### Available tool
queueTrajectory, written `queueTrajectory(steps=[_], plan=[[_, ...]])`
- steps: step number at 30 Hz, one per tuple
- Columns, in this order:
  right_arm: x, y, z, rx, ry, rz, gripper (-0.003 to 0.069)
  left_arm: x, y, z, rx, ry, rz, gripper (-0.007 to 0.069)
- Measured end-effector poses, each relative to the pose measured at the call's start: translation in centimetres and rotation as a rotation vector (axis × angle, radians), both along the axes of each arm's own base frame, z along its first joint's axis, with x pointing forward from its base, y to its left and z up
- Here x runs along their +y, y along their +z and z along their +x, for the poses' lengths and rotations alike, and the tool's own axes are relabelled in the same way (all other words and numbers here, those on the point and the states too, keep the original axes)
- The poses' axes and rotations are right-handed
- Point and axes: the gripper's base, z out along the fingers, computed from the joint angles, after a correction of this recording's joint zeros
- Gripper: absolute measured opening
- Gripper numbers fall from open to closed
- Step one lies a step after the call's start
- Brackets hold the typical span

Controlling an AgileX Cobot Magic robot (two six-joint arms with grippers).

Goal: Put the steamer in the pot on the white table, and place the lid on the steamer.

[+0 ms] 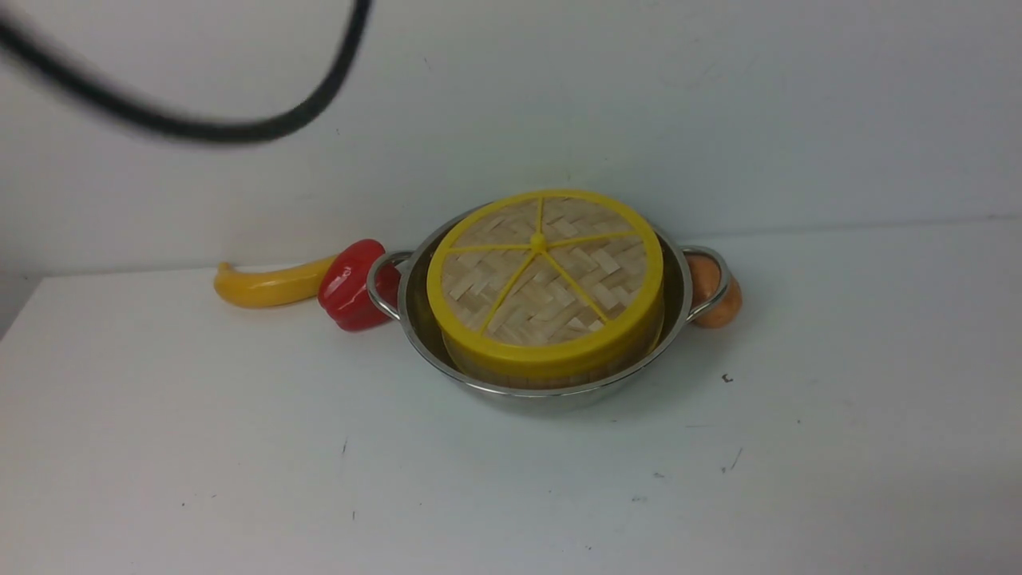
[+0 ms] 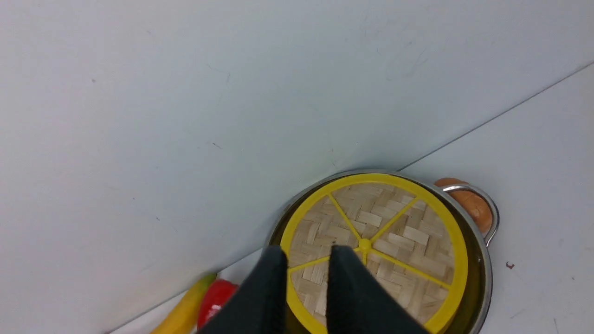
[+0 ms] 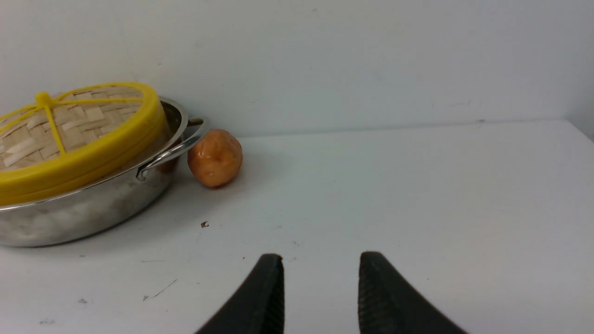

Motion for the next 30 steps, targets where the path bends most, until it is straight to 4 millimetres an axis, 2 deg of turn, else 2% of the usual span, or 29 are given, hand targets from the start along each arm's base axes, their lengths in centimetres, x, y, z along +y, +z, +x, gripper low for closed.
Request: queueTrajectory(steps=[2,5,6,7,8,10,11,14,16,20,22,26,30], plan=[[0.0,0.0,0.0,0.000,0.000,0.000,0.0243,1.2,-1.2,-1.8,-0.041,0.004,-0.019,0.0144],[0.0,0.0,0.0,0.000,0.000,0.000,0.0243,3.7,-5.2,-4.2,-0.046,0.048,-0.057,0.0159],[0.0,0.0,0.0,0.000,0.000,0.000,0.0243,5.3,-8.2,-5.1,-0.014,0.106,-0.090,0.0169],[0.0,0.0,0.0,0.000,0.000,0.000,0.0243,5.3,-8.2,-5.1,-0.014,0.106,-0.090,0.0169],[0.0,0.0,0.0,0.000,0.000,0.000,0.0243,7.0,-11.1,-5.9,0.033,0.181,-0.130,0.0176],[0.0,0.0,0.0,0.000,0.000,0.000,0.0243,8.9,-15.4,-7.5,0.122,0.278,-0.170,0.0182],[0.0,0.0,0.0,0.000,0.000,0.000,0.0243,9.5,-16.6,-8.1,0.144,0.320,-0.189,0.0186],[0.0,0.0,0.0,0.000,0.000,0.000,0.0243,11.4,-21.9,-11.4,0.214,0.444,-0.200,0.0197],[0.0,0.0,0.0,0.000,0.000,0.000,0.0243,12.0,-24.8,-13.9,0.200,0.484,-0.163,0.0200],[0.0,0.0,0.0,0.000,0.000,0.000,0.0243,12.1,-28.3,-17.0,0.102,0.460,-0.035,0.0208],[0.0,0.0,0.0,0.000,0.000,0.000,0.0243,12.1,-29.5,-17.8,0.071,0.453,-0.016,0.0210],[0.0,0.0,0.0,0.000,0.000,0.000,0.0243,11.9,-30.7,-19.4,-0.081,0.451,-0.015,0.0209],[0.0,0.0,0.0,0.000,0.000,0.000,0.0243,11.8,-31.0,-20.2,-0.175,0.451,-0.022,0.0217]])
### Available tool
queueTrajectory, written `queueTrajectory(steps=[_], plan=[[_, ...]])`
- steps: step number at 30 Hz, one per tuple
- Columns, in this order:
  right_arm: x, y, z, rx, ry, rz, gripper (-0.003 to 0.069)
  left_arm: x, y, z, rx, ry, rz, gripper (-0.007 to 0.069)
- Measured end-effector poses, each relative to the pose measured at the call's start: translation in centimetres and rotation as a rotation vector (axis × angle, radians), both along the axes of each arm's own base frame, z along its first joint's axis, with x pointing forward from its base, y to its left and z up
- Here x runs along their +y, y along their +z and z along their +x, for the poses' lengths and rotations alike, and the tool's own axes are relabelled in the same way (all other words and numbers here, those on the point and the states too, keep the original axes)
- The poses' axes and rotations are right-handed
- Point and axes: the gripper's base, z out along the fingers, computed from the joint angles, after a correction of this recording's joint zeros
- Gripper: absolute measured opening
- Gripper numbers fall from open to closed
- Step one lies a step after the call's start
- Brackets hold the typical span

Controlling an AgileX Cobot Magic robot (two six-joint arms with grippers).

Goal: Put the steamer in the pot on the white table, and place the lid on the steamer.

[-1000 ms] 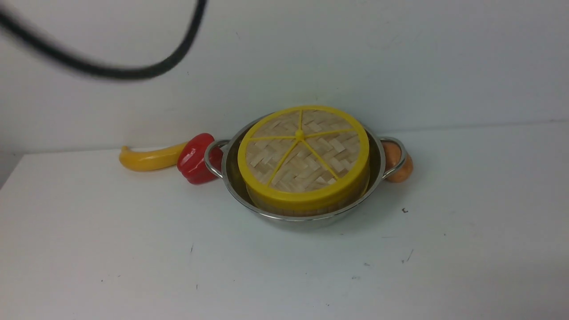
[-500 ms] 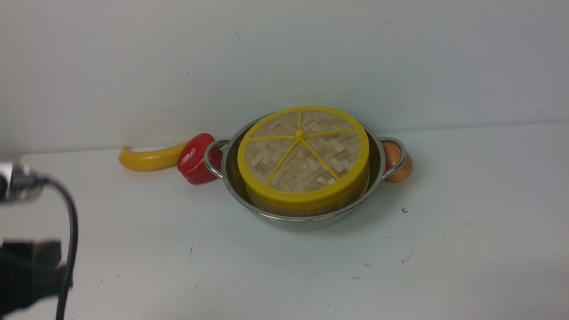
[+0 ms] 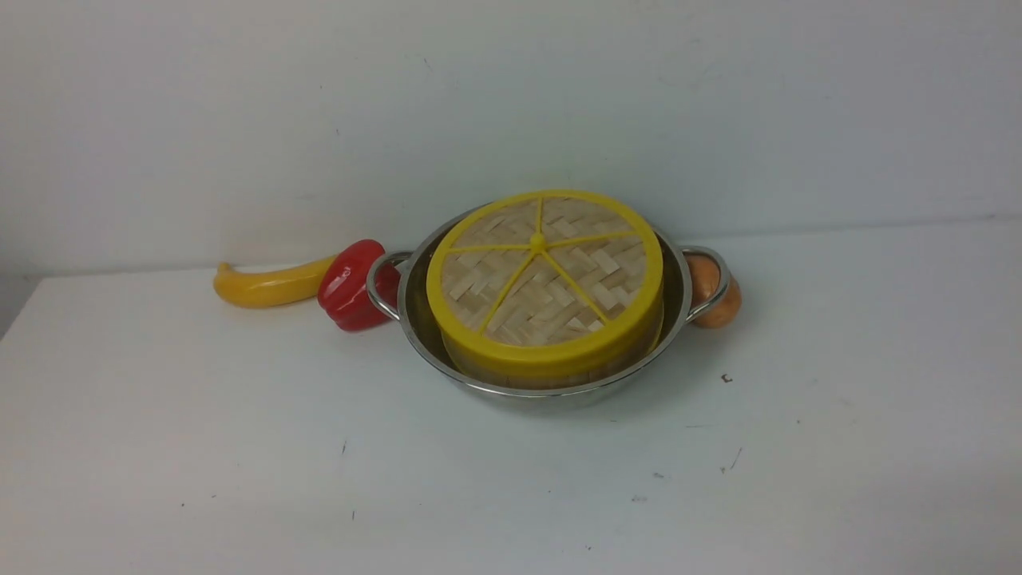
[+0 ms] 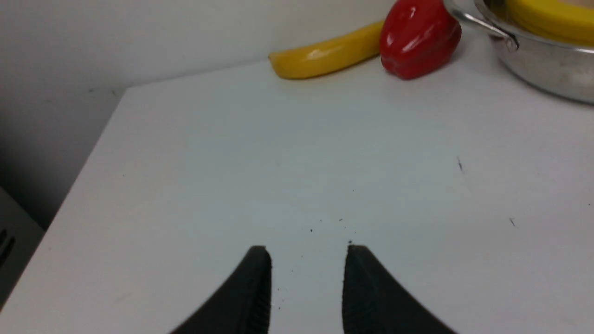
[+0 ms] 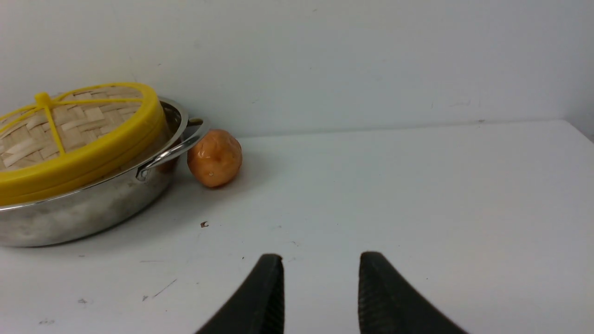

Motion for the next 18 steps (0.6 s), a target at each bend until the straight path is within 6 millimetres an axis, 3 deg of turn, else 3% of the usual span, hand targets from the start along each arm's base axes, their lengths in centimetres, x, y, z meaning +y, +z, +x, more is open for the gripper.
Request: queueTrajectory(steps=[18], plan=[[0.01,0.02,0.00,-0.003,0.001,0.000,0.0243,0.01,-0.70,-0.33,0.042,-0.003,0.030,0.0241]])
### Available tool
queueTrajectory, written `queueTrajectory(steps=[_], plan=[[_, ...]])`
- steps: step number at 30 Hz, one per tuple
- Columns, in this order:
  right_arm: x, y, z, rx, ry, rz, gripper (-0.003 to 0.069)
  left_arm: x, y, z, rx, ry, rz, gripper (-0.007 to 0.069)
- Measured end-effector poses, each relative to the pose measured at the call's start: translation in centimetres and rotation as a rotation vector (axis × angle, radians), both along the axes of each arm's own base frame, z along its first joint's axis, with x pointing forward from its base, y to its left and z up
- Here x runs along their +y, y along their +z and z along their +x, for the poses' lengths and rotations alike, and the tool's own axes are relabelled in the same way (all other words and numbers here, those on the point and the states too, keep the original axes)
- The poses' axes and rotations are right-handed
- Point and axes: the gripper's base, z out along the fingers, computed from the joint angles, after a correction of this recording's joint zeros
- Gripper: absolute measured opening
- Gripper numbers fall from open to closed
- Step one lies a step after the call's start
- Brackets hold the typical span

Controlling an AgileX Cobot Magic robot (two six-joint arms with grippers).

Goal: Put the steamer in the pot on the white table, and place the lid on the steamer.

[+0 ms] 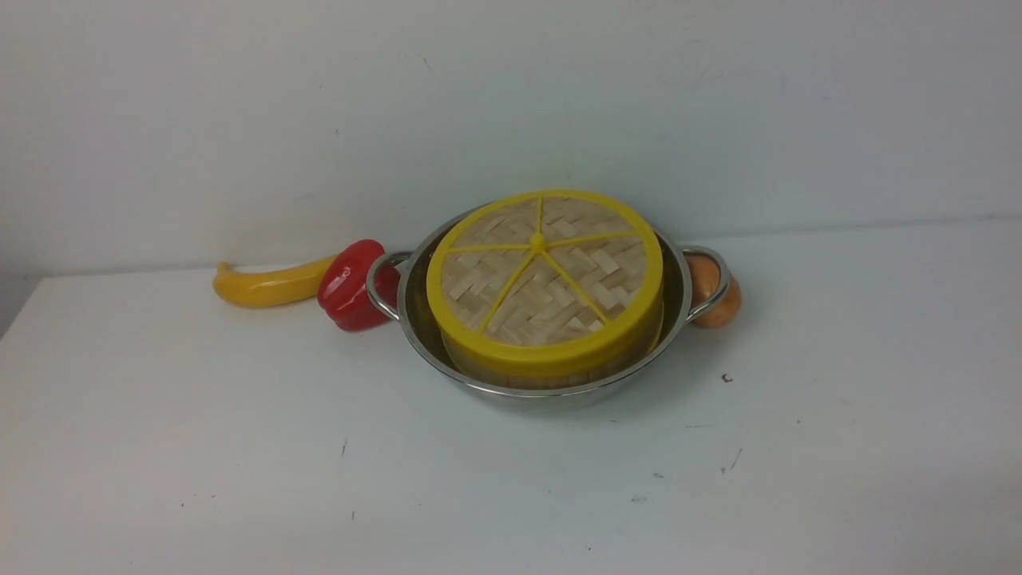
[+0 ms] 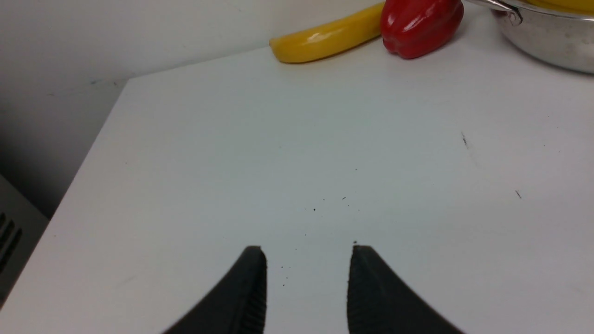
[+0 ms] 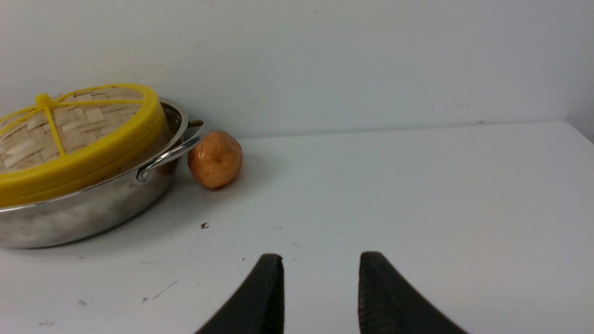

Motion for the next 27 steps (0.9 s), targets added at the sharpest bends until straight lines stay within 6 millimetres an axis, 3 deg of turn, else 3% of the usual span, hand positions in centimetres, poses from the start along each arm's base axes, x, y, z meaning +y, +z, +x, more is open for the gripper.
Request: queueTrajectory(steps=[12,22,27], plan=[[0.0,0.0,0.0,0.000,0.000,0.000,0.0243,0.0,0.1,0.0,-0.011,0.011,-0.040,0.0241],[0.0,0.0,0.0,0.000,0.000,0.000,0.0243,0.8,0.1,-0.1,-0.020,0.119,-0.069,0.0241],[0.0,0.0,0.0,0.000,0.000,0.000,0.0243,0.6,-1.6,0.2,-0.005,0.098,-0.109,0.0241]])
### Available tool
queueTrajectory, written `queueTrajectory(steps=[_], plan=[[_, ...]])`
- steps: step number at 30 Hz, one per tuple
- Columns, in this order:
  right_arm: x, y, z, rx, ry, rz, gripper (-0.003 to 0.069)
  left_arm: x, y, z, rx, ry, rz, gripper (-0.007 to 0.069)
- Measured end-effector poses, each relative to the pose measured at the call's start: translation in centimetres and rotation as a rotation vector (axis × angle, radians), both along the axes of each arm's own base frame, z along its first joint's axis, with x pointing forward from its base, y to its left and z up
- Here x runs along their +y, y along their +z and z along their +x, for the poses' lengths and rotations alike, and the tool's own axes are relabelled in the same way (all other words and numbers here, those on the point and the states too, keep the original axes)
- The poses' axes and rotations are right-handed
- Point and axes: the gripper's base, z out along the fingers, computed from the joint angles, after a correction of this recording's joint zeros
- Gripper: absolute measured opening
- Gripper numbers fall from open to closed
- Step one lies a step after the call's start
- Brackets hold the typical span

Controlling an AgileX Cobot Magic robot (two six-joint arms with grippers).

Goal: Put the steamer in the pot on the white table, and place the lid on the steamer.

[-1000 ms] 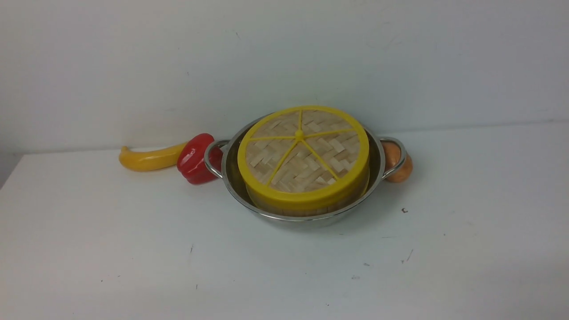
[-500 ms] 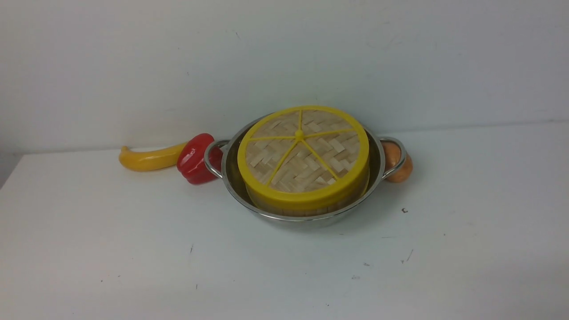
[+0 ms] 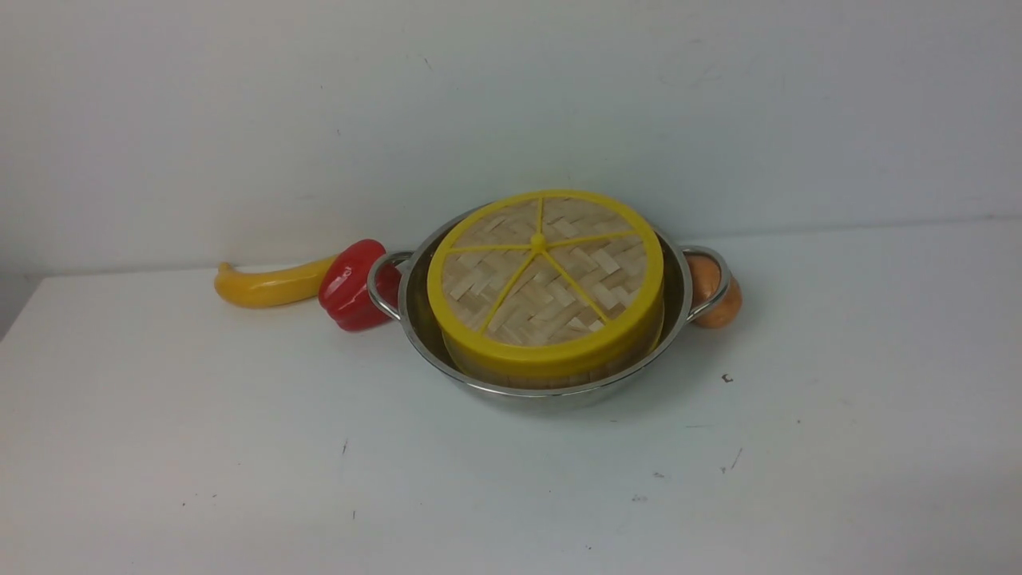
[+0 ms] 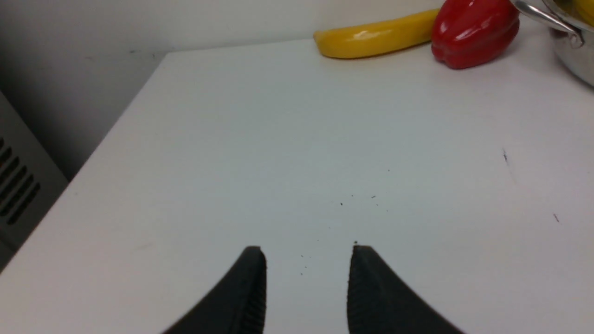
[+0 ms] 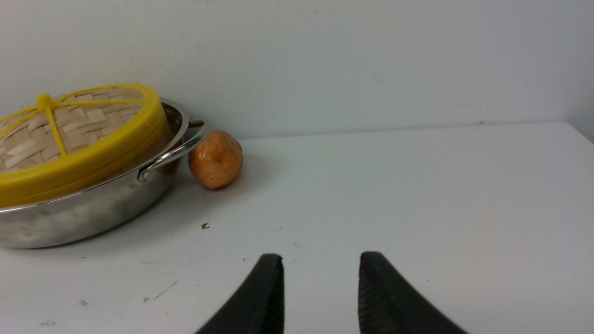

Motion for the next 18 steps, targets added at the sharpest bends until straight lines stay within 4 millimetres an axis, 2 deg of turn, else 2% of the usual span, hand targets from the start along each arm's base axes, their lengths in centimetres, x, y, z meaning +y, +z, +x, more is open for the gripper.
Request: queueTrajectory(steps=[18], plan=[[0.00,0.00,0.00,0.000,0.000,0.000,0.0243,0.09,-0.06,0.10,-0.026,0.012,-0.006,0.0241]])
